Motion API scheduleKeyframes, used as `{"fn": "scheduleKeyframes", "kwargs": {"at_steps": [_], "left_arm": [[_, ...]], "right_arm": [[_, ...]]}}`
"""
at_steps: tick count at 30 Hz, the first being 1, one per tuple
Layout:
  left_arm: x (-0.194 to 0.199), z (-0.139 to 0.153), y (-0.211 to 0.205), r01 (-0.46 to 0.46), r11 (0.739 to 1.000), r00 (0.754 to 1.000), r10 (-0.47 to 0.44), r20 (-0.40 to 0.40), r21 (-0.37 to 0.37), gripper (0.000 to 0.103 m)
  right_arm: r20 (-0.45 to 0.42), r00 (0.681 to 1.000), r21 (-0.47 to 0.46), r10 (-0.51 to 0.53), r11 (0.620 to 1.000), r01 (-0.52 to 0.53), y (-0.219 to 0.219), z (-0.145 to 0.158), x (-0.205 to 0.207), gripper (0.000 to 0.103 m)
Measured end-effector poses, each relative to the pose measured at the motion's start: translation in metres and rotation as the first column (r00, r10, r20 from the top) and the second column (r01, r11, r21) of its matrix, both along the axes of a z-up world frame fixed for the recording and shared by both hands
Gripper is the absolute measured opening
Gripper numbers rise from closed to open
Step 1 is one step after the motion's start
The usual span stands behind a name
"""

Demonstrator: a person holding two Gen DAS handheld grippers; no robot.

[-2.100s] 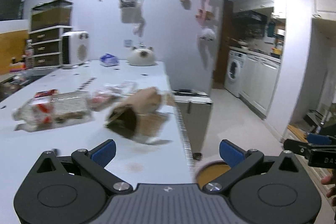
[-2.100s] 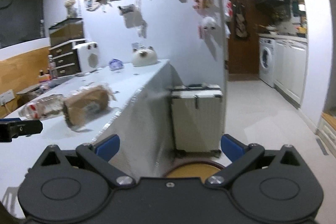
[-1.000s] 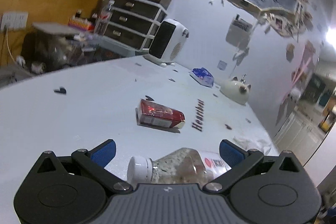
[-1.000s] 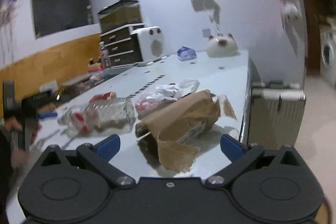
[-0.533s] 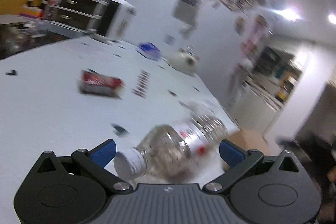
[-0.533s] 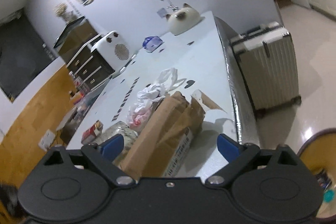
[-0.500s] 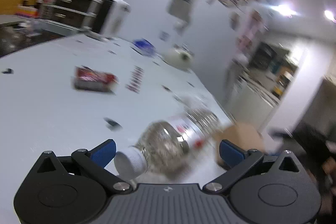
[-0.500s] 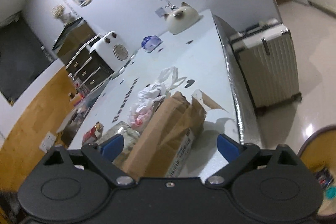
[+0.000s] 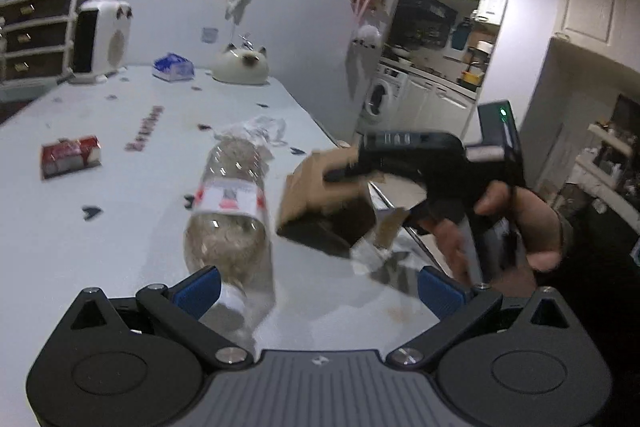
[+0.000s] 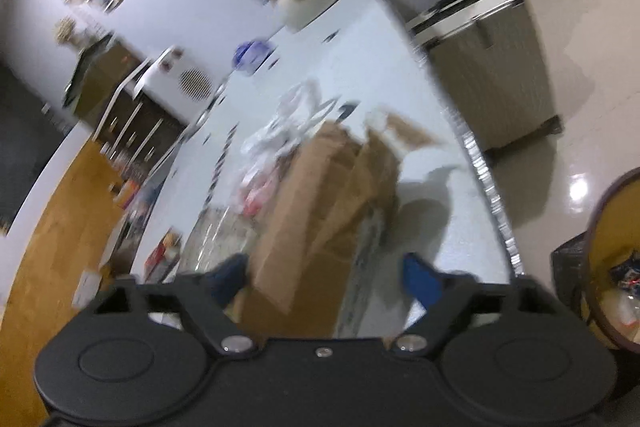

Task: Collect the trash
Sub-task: 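Reach the right tool to the cardboard box while the left tool reaches the plastic bottle, then close the right tool on the cardboard box while the left tool grasps the plastic bottle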

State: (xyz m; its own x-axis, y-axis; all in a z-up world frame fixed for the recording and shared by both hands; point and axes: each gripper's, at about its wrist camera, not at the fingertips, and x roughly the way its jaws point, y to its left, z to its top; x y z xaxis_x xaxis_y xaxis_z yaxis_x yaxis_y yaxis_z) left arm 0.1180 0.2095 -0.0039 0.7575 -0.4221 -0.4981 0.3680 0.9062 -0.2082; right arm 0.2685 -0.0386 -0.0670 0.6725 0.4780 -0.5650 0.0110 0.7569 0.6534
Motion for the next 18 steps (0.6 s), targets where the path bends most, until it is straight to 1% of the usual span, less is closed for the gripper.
{"fn": "scheduleKeyframes", "kwargs": {"at_steps": [1, 2, 4, 5, 6, 7, 10, 14, 18], "left_arm": [[0.002, 0.002, -0.002, -0.018, 1.0, 1.0, 0.017, 0.01, 0.015, 0.102], [0.006, 0.003, -0.003, -0.04, 0.999, 0.999, 0.039, 0.014, 0.031, 0.102], [0.014, 0.003, -0.005, -0.088, 0.995, 0.996, 0.088, 0.01, 0.054, 0.1], [0.02, 0.003, -0.006, -0.105, 0.993, 0.994, 0.105, 0.004, 0.06, 0.096], [0.025, 0.003, -0.007, -0.122, 0.99, 0.992, 0.123, -0.003, 0.068, 0.094], [0.029, 0.004, -0.008, -0.137, 0.988, 0.99, 0.138, -0.007, 0.075, 0.094], [0.042, 0.006, -0.014, -0.152, 0.985, 0.988, 0.154, -0.016, 0.088, 0.093], [0.059, 0.009, -0.024, -0.191, 0.971, 0.98, 0.197, -0.029, 0.146, 0.093], [0.077, 0.008, -0.029, -0.204, 0.961, 0.973, 0.221, -0.07, 0.188, 0.092]], "right_arm": [[-0.011, 0.999, 0.025, 0.046, 0.999, -0.045, 0.0, -0.003, 0.001, 0.06], [-0.01, 0.997, 0.027, 0.075, 0.997, -0.075, 0.0, -0.003, 0.0, 0.058], [0.009, 0.993, -0.009, 0.116, 0.993, -0.116, -0.001, 0.001, -0.005, 0.056], [0.024, 0.99, -0.023, 0.137, 0.99, -0.136, -0.002, 0.003, -0.008, 0.055], [0.035, 0.987, -0.039, 0.156, 0.987, -0.155, -0.003, 0.006, -0.01, 0.055], [0.046, 0.984, -0.056, 0.174, 0.984, -0.171, -0.006, 0.009, -0.013, 0.055], [0.084, 0.971, -0.105, 0.223, 0.971, -0.214, -0.015, 0.016, -0.024, 0.054], [0.106, 0.961, -0.136, 0.256, 0.961, -0.241, -0.031, 0.022, -0.034, 0.054], [0.119, 0.942, -0.17, 0.314, 0.941, -0.292, -0.044, 0.028, -0.044, 0.054]]}}
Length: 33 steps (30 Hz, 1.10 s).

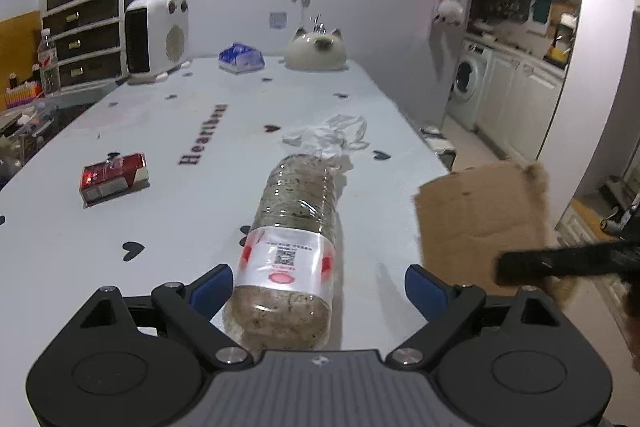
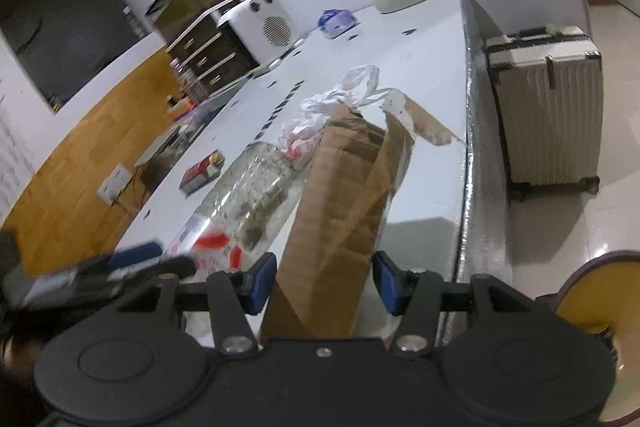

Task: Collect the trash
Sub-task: 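Close the right tool on the cardboard box while the left tool grasps the plastic bottle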

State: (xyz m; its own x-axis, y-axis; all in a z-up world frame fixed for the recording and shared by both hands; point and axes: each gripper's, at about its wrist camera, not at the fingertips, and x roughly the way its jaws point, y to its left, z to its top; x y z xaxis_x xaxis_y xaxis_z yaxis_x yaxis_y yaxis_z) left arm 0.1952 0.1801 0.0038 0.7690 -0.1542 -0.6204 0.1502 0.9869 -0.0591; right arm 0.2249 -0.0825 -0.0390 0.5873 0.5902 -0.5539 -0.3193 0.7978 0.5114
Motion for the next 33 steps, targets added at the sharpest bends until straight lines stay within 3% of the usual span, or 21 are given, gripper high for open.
{"fn": "scheduleKeyframes", "kwargs": {"at_steps": [3, 6, 10, 17, 20, 23, 27, 33], "left_arm": [[0.008, -0.002, -0.001, 0.004, 1.0, 1.0, -0.004, -0.025, 0.012, 0.092], [0.012, -0.003, -0.001, 0.004, 1.0, 0.999, -0.004, -0.039, 0.004, 0.092], [0.021, -0.008, 0.001, -0.015, 1.0, 0.998, 0.015, -0.066, 0.006, 0.089], [0.027, -0.015, 0.007, -0.054, 0.998, 0.995, 0.055, -0.083, 0.01, 0.066], [0.021, -0.015, 0.006, -0.05, 0.999, 0.996, 0.051, -0.076, 0.016, 0.064], [0.014, -0.014, 0.004, -0.042, 0.999, 0.997, 0.043, -0.068, 0.026, 0.063], [-0.001, -0.014, 0.004, -0.061, 0.998, 0.997, 0.062, -0.039, 0.015, 0.061], [-0.034, -0.003, -0.002, -0.079, 0.997, 0.996, 0.08, 0.035, -0.019, 0.06]], "right_arm": [[0.002, 0.991, -0.066, 0.13, 0.989, -0.13, -0.004, 0.007, -0.007, 0.055], [0.007, 0.965, -0.149, 0.262, 0.955, -0.258, -0.003, 0.012, -0.016, 0.055], [-0.006, 0.946, -0.127, 0.324, 0.938, -0.322, -0.001, 0.012, -0.018, 0.055], [-0.062, 0.985, 0.045, 0.159, 0.987, -0.156, -0.001, -0.015, -0.006, 0.058], [-0.089, 0.991, 0.106, 0.098, 0.99, -0.089, -0.002, -0.027, -0.007, 0.065], [-0.072, 0.994, 0.095, 0.087, 0.992, -0.08, 0.004, -0.028, -0.011, 0.065], [-0.1, 0.992, 0.129, 0.075, 0.99, -0.062, 0.001, -0.028, -0.012, 0.056], [0.031, 0.999, 0.077, 0.024, 0.997, -0.026, -0.009, -0.009, -0.029, 0.054]]}}
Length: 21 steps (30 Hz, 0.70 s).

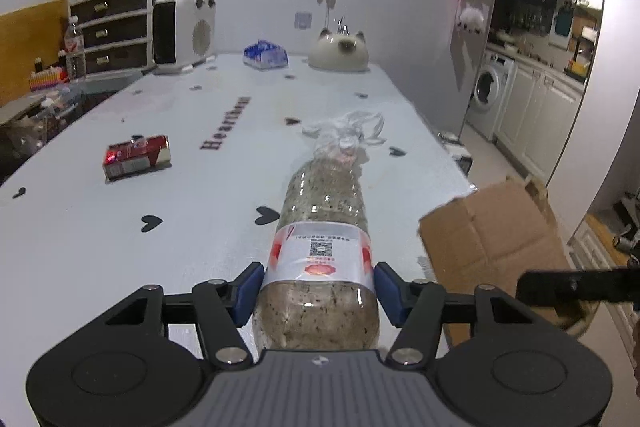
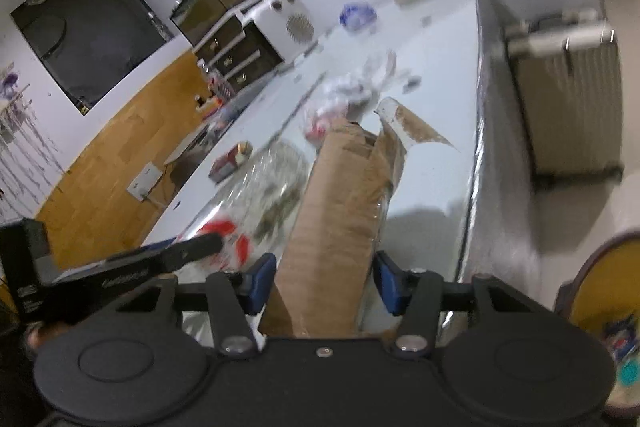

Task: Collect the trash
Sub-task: 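Close the right tool on the cardboard box while the left tool grasps the plastic bottle, then carry the box and bottle in both tools over the wastebasket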

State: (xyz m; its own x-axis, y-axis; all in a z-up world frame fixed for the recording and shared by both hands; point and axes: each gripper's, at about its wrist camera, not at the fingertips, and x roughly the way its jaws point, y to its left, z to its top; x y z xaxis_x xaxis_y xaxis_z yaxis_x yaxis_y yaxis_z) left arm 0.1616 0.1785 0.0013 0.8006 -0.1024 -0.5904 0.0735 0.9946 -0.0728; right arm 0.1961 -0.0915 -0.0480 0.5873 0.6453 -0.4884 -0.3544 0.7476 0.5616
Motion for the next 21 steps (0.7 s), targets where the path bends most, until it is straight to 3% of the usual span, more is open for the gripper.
{"fn": "scheduleKeyframes", "kwargs": {"at_steps": [13, 21], "left_arm": [[-0.062, 0.035, -0.033, 0.047, 0.999, 0.99, -0.048, 0.132, 0.013, 0.06], [-0.085, 0.049, -0.067, 0.1, 0.995, 0.974, -0.096, 0.203, -0.013, 0.06]], "right_arm": [[0.155, 0.987, -0.037, -0.037, 0.998, 0.043, -0.02, 0.037, -0.042, 0.053], [0.214, 0.973, -0.037, -0.092, 0.994, 0.102, -0.058, 0.05, -0.07, 0.053]]}}
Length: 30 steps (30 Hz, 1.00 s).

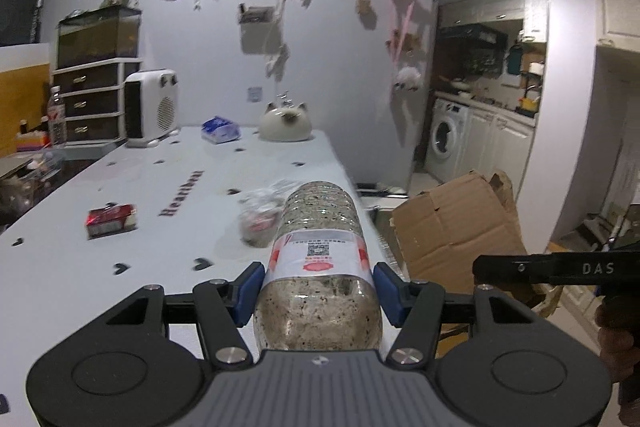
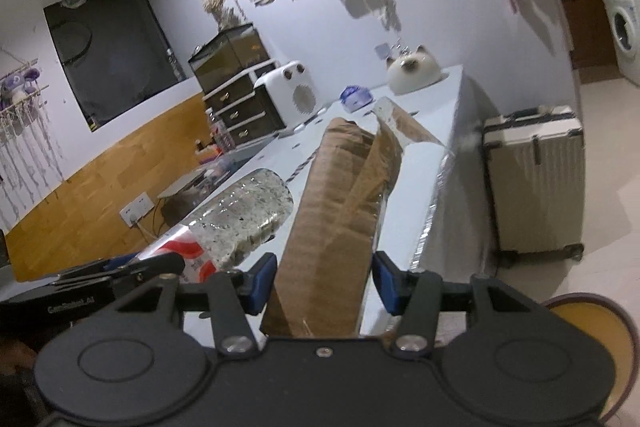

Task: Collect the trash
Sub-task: 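Carry the box and bottle in both tools over the wastebasket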

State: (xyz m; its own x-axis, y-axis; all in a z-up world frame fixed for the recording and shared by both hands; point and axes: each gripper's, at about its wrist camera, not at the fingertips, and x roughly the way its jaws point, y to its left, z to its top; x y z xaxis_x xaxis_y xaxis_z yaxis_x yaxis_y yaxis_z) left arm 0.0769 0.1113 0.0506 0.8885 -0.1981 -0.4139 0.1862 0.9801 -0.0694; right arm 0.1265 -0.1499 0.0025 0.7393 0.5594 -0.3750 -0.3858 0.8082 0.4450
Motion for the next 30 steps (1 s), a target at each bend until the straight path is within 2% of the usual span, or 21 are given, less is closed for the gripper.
{"fn": "scheduleKeyframes", "kwargs": {"at_steps": [8, 17, 25, 30], "left_arm": [[0.0, 0.0, -0.058, 0.097, 0.995, 0.995, -0.097, 0.017, -0.026, 0.06], [0.009, -0.011, -0.139, 0.22, 0.974, 0.975, -0.22, -0.002, -0.053, 0.06], [0.017, -0.044, -0.209, 0.284, 0.953, 0.956, -0.29, -0.053, -0.102, 0.06], [0.031, -0.068, -0.243, 0.289, 0.948, 0.947, -0.303, -0.104, -0.131, 0.06]], "right_arm": [[0.032, 0.994, -0.016, -0.103, 0.995, 0.103, -0.056, 0.005, -0.023, 0.053], [0.019, 0.975, -0.049, -0.223, 0.973, 0.224, -0.129, -0.009, -0.042, 0.053], [-0.036, 0.947, -0.067, -0.319, 0.946, 0.316, -0.188, -0.038, -0.05, 0.053], [-0.082, 0.93, -0.08, -0.359, 0.932, 0.353, -0.213, -0.058, -0.048, 0.053]]}}
